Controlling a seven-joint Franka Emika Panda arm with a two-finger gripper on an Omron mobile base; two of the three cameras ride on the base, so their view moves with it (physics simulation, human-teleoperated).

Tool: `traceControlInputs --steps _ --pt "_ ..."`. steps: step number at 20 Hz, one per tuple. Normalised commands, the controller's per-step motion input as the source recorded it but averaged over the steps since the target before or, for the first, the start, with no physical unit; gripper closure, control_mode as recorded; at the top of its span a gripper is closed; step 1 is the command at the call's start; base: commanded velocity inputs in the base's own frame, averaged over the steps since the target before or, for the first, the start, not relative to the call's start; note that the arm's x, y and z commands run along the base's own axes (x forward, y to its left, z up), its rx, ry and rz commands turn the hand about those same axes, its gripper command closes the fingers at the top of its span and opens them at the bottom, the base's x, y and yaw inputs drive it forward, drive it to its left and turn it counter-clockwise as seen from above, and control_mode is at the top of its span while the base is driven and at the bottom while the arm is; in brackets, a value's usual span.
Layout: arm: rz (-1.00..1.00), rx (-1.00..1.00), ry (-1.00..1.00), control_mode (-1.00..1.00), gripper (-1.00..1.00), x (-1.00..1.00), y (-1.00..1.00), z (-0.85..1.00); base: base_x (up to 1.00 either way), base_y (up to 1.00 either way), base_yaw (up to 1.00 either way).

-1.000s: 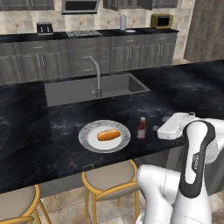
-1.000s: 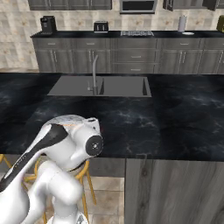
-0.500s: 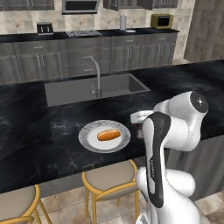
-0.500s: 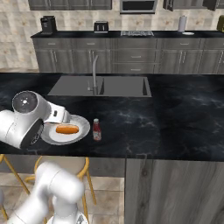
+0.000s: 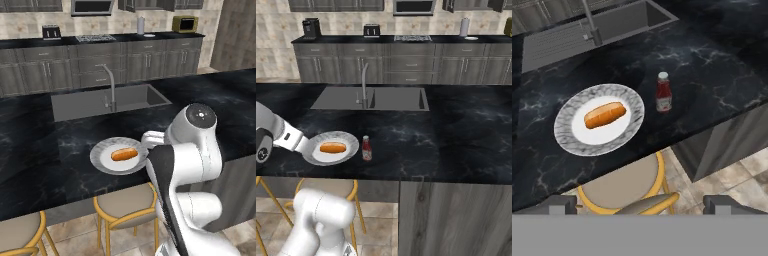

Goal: Move the hot dog bun to the plate on the dining table and place the condiment next to that plate. Then navigate to the fridge and take the sausage and place it on the plate as well.

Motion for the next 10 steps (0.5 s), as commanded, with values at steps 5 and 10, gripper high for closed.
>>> traceControlInputs --steps 5,10 --pt "-0.01 0.03 0.01 -1.0 -1.0 -0.26 -0.33 -0.01 0.0 0.0 0.0" --pt "-0.02 0.0 0.04 -1.0 -1.0 -0.13 -0.12 -0.08 0.0 0.0 0.0"
